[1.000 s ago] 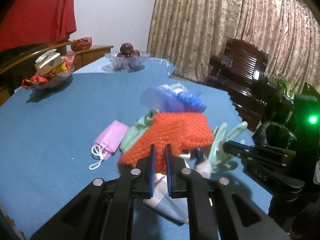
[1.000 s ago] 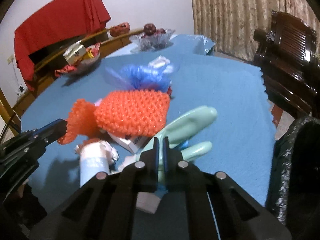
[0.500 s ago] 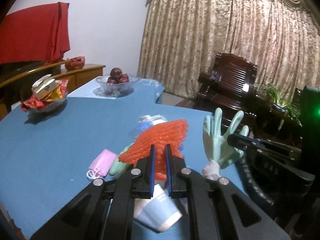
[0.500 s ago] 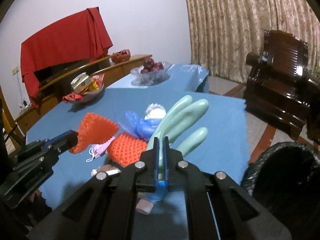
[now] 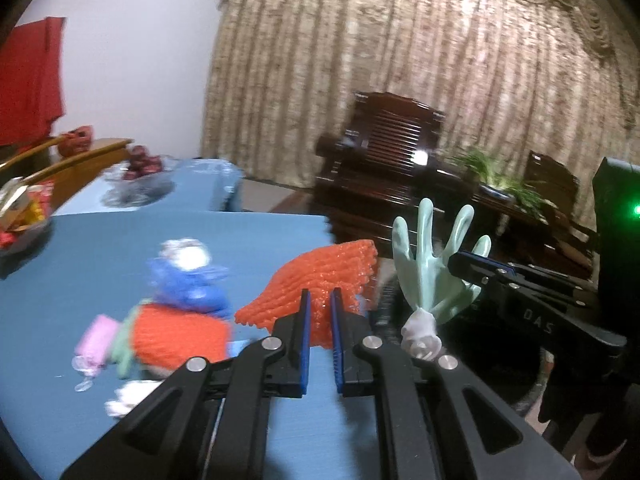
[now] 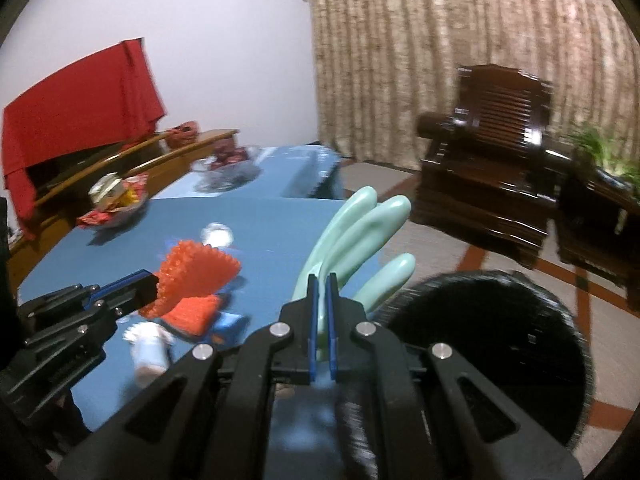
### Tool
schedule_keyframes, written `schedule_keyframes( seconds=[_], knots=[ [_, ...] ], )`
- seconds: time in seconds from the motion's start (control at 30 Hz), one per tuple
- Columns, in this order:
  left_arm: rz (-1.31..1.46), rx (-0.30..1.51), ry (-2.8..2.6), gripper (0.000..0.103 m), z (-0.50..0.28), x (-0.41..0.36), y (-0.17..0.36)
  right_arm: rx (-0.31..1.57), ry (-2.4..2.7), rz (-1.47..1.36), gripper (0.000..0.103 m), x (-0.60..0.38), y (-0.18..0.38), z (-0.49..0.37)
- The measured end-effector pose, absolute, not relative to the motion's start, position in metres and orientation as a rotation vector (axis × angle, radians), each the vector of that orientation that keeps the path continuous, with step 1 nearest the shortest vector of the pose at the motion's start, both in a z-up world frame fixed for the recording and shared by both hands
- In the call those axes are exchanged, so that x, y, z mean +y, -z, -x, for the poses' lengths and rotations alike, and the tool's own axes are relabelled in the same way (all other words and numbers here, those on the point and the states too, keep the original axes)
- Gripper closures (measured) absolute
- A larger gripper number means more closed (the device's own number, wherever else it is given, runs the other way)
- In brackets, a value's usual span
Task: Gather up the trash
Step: 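Carry both items over the bin and open both grippers to drop them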
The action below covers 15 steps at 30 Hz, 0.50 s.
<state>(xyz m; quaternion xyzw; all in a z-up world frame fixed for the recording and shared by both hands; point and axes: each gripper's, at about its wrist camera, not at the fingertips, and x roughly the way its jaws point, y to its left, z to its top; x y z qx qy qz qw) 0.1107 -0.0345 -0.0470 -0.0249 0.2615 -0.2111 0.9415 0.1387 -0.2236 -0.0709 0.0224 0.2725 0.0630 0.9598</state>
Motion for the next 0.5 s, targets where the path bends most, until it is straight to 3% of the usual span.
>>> schedule_keyframes(
  seconds=[0.5],
  knots=[
    [0.002, 0.614, 0.701, 0.094, -0.118, -0.17, 0.076, 0.639, 0.139, -0.082, 0.1, -0.341, 0.119, -0.1]
  ],
)
